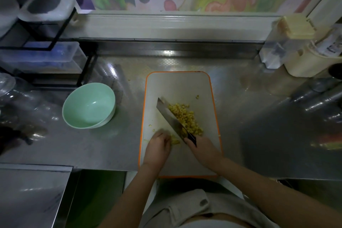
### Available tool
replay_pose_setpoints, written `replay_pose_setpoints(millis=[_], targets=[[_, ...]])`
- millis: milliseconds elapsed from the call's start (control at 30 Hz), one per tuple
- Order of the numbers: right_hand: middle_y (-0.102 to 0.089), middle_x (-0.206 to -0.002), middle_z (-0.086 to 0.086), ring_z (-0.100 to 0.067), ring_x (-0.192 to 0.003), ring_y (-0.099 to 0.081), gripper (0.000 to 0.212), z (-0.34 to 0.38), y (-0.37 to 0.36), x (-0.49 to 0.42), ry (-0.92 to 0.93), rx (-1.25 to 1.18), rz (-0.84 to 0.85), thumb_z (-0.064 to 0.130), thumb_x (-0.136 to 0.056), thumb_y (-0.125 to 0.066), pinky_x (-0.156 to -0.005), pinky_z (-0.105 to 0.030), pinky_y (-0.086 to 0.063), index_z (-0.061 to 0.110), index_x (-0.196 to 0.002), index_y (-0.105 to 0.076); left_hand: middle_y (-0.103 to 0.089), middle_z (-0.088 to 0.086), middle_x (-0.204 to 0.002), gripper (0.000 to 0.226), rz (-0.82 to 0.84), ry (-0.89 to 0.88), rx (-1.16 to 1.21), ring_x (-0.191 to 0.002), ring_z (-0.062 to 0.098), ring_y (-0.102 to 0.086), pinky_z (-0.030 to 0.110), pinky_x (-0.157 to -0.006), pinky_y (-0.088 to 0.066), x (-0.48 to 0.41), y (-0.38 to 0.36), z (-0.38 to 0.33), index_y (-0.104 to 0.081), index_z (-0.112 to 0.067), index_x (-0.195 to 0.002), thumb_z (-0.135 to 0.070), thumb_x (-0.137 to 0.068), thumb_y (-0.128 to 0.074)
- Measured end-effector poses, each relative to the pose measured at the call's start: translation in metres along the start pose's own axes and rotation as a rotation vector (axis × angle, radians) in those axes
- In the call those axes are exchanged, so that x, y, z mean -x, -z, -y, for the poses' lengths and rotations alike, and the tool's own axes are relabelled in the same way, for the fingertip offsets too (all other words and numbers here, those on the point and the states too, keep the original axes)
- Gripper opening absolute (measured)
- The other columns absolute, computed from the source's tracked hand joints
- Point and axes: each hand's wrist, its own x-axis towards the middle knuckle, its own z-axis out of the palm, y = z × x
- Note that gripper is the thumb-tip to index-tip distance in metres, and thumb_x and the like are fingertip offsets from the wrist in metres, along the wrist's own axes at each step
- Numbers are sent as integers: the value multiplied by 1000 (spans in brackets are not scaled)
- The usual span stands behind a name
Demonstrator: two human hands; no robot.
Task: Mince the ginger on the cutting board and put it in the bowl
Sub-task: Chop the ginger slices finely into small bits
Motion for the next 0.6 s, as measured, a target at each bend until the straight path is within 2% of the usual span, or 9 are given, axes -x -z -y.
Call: replay_pose_setpoints(millis=[67,133,200,300,400,600], targets=[[-46,-62,7,-3,-54,-43,32,0,1,1,-1,-4,8,34,-98,-43,-47,-17,-32,18,-71,-48,-62,10,-110,21,-11,-4,23,-99,25,-59,13,-78,-34,0,3,1,-67,-4,-103,-5,-85,-57],[-48,-64,5,-10,-58,-48,31,1,0,3,-1,-21,13,35,-98,-44,-52,-24,-33,16,-74,-50,-61,9,-114,25,-38,7,31,-104,25,-57,14,-82,-34,1,5,2,-65,-6,-109,-7,-86,-57],[-53,-68,-2,-17,-63,-52,32,3,0,6,3,-29,13,36,-97,-44,-56,-28,-35,10,-80,-54,-63,8,-111,22,-57,27,32,-101,24,-58,12,-77,-31,2,5,5,-67,-8,-106,-7,-86,-57],[-48,-63,0,-11,-54,-45,31,6,0,10,17,3,33,33,-98,-44,-46,-19,-30,9,-81,-52,-65,10,-97,13,-62,25,27,-89,25,-59,11,-68,-27,2,5,5,-71,-6,-93,-5,-84,-60],[-41,-61,6,-5,-53,-40,30,9,1,12,30,51,51,32,-99,-42,-44,-14,-32,10,-80,-49,-65,10,-95,12,-73,20,15,-88,24,-58,12,-67,-28,2,4,4,-72,-6,-91,-6,-84,-61],[-41,-61,7,-9,-54,-42,29,8,-6,9,12,79,46,33,-98,-42,-44,-20,-28,12,-79,-48,-65,10,-95,13,-66,4,-12,-89,23,-58,11,-68,-25,1,3,4,-71,-5,-90,-6,-84,-60]])
